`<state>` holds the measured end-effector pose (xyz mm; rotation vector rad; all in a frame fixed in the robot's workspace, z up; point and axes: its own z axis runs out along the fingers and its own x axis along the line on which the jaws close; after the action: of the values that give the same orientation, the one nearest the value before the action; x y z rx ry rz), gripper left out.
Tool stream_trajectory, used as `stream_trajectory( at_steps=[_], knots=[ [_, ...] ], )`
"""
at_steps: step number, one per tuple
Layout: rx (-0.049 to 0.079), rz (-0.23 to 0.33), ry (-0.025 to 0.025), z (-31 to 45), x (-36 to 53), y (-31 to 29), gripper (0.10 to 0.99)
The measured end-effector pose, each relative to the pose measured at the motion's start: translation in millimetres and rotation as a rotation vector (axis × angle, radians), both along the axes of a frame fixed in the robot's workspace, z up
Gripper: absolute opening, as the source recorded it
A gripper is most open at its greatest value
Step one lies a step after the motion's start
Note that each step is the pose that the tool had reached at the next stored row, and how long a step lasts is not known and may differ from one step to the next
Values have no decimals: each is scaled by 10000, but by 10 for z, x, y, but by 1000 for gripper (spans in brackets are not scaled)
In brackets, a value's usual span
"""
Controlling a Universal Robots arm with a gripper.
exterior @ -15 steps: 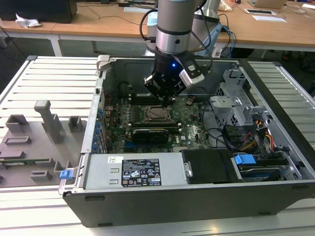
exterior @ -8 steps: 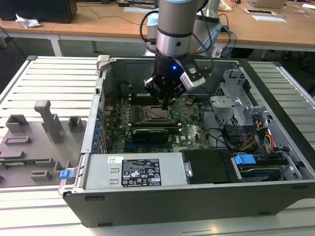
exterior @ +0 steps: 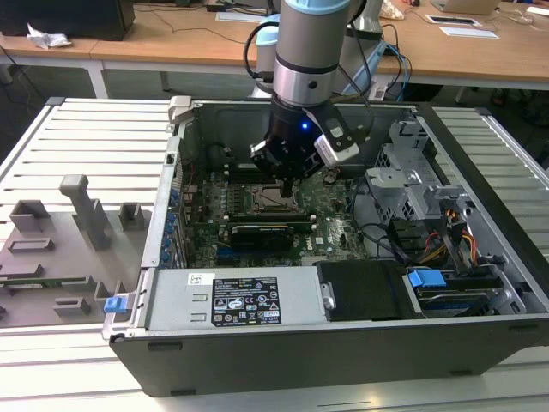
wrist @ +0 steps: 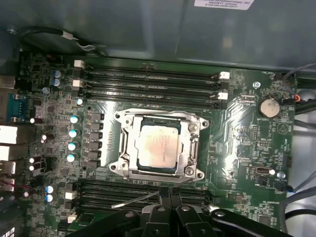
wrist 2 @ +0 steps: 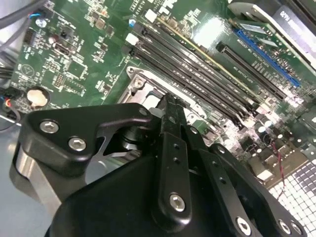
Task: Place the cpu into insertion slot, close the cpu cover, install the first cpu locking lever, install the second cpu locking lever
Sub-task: 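Install the second cpu locking lever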
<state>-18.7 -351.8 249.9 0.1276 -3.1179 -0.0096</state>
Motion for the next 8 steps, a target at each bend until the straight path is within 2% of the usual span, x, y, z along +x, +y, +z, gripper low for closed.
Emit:
stream_trajectory(
  at_steps=[3, 6, 8],
  knots=[
    [155, 5, 2, -44, -2, -21, 106],
    [155, 16, 11, -77, -8, -77, 106],
    [162, 19, 11, -86, -60, -105, 106]
  ],
)
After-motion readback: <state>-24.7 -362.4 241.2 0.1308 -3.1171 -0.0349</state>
